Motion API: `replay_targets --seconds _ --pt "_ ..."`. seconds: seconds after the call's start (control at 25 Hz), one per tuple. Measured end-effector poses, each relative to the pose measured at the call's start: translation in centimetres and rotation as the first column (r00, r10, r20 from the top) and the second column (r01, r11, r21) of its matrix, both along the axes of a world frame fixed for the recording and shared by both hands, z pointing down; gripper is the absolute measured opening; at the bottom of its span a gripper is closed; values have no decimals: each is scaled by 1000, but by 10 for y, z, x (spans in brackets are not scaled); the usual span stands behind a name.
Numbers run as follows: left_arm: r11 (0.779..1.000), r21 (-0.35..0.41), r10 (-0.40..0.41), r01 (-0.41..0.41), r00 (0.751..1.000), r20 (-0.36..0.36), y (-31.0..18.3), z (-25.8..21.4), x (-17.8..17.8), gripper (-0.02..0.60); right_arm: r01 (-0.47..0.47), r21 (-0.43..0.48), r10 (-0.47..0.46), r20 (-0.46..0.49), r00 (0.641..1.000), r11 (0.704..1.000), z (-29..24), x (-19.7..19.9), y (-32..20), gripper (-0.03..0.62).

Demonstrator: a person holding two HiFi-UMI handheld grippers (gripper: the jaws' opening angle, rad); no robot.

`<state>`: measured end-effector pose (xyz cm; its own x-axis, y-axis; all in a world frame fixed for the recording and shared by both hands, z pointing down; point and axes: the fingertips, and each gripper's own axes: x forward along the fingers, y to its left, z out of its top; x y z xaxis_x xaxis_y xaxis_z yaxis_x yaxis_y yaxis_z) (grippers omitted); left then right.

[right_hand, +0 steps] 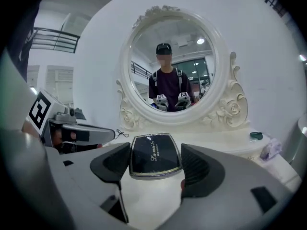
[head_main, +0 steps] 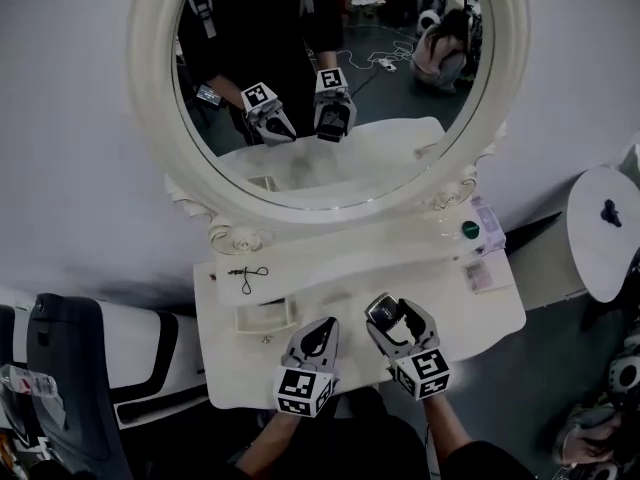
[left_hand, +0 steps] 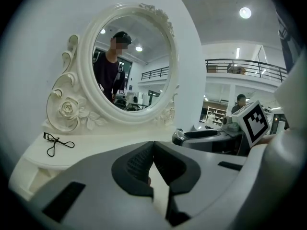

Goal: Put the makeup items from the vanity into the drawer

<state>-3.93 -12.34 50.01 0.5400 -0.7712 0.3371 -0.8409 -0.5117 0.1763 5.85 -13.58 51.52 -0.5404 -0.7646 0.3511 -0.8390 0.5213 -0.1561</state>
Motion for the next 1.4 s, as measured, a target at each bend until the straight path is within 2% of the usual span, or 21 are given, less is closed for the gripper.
replay_targets --seconds 0.24,0.64,0.8,1.0,1.4 --pt "999 43 -17 17 1000 -6 9 -18 -4 15 -56 63 52 67 996 996 -27 7 11 353" --pt "996 72 -46 46 999 4 14 -24 -11 15 -13 85 8 66 998 996 -34 2 20 352" --pt "993 75 -88 87 996 8 17 -25 -25 15 43 86 -49 63 997 995 -35 -17 19 353" --pt "981 71 -179 178 984 14 25 -23 -57 15 143 87 -148 61 987 986 -33 -52 16 353" --pt "924 44 -381 379 924 30 51 -15 -131 15 366 76 -370 51 928 928 -28 -133 22 353"
